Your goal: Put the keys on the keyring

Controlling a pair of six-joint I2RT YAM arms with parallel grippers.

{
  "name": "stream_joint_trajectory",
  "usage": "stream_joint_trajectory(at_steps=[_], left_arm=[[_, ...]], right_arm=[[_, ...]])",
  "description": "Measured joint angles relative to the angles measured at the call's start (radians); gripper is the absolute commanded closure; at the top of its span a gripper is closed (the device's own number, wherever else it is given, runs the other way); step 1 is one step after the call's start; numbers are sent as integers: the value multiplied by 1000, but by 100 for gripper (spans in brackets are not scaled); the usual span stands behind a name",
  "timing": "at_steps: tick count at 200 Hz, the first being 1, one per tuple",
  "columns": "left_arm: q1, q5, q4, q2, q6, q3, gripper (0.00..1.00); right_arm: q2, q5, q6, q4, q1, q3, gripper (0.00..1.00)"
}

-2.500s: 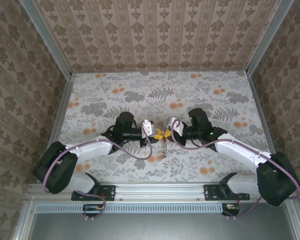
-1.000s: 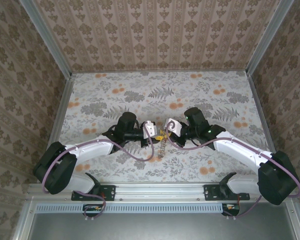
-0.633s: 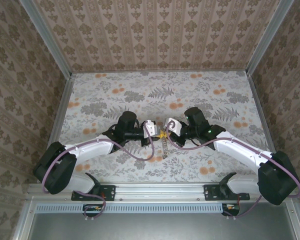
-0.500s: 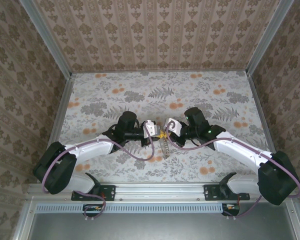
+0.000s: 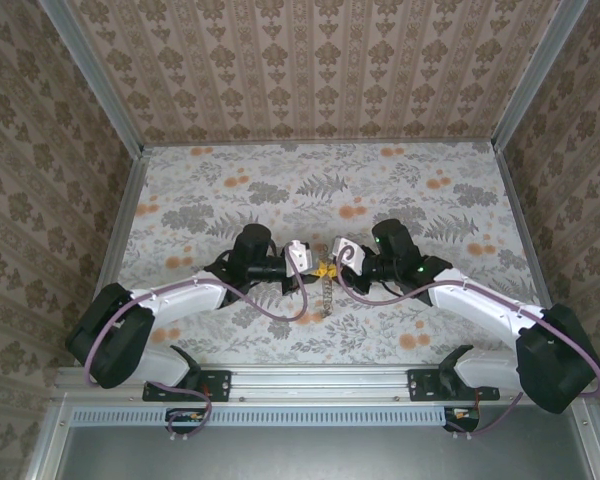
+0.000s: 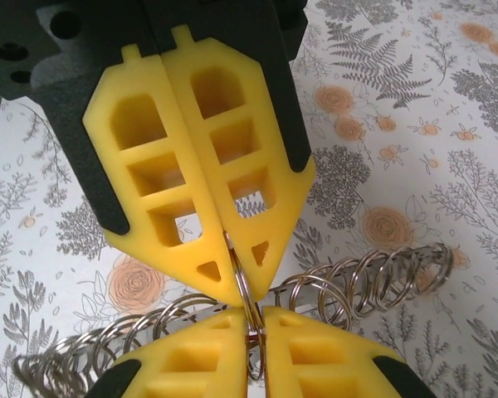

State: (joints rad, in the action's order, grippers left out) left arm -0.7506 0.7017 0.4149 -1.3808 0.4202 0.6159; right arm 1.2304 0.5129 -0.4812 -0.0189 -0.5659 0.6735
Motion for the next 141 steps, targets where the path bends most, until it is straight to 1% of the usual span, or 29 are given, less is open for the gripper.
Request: stream_joint_trajectory(at_steps=[22,51,65,82,104,141], left_arm=[[8,21,30,0,-17,-12,100],[21,35,66,0,-37,-20,100],[21,35,68,0,-37,-20,87],[19,32,56,0,-28,-20,79],[14,6,-3,4,0,-18,75],[6,-34,-102,5,43,14,74]], right_arm=[[0,24,24,46,6,-19,88],[0,43,46,80,16,-26,97],[0,45,47,81,17,-26,98],[0,44,43,65,17,-24,99],[0,36,35,24,19,-21,99],[0,17,16,-32,17,7,99]])
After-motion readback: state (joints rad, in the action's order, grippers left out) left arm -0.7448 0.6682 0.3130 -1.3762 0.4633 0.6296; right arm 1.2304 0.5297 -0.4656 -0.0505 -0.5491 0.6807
